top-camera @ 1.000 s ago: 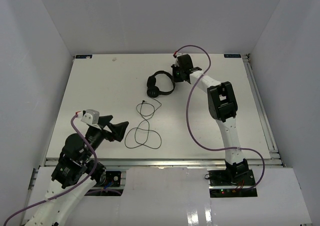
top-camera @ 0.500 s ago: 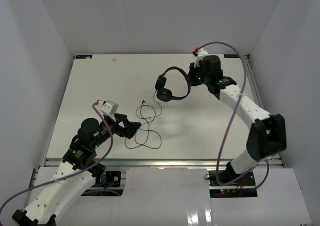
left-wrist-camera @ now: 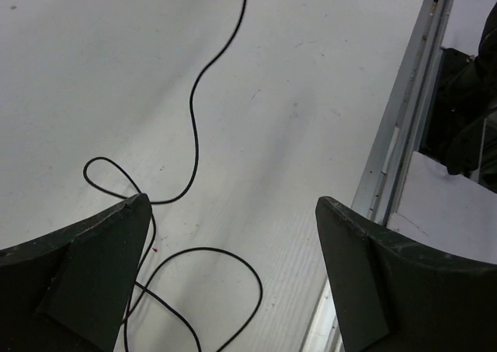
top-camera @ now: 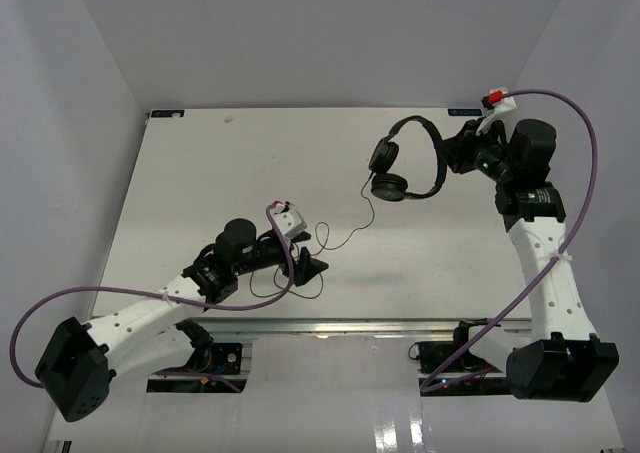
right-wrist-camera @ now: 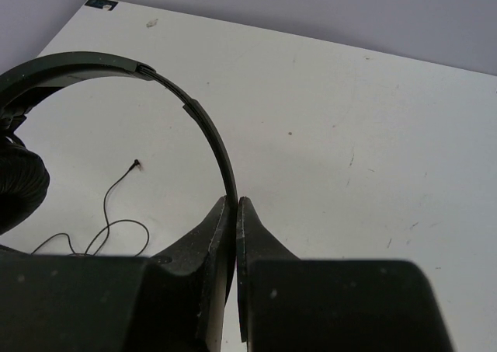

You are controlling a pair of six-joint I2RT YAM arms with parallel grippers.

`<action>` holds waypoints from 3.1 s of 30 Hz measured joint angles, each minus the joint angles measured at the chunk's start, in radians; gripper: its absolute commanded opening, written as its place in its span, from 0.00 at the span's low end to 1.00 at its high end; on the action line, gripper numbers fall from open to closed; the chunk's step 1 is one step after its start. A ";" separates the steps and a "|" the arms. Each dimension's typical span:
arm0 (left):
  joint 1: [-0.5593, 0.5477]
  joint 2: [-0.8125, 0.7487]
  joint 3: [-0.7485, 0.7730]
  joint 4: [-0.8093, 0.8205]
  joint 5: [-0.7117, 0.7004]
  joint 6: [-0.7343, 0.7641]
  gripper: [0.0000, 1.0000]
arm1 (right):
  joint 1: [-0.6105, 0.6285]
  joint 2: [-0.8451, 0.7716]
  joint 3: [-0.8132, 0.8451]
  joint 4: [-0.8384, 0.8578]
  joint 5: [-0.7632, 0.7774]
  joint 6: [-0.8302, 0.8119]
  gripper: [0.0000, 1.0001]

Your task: Wrap the headphones

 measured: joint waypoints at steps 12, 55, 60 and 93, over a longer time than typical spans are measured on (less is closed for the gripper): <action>-0.003 0.216 0.010 0.109 0.017 0.281 0.98 | -0.044 -0.025 0.105 -0.069 -0.189 0.031 0.08; -0.009 0.399 0.091 0.446 0.002 0.132 0.12 | -0.085 0.038 0.327 0.087 -0.420 0.532 0.08; -0.009 0.425 0.100 0.470 0.006 0.058 0.00 | -0.105 0.038 0.333 0.114 -0.422 0.596 0.08; -0.154 0.870 0.777 -0.311 -0.296 -0.391 0.00 | 0.049 0.183 0.170 0.067 0.438 0.690 0.08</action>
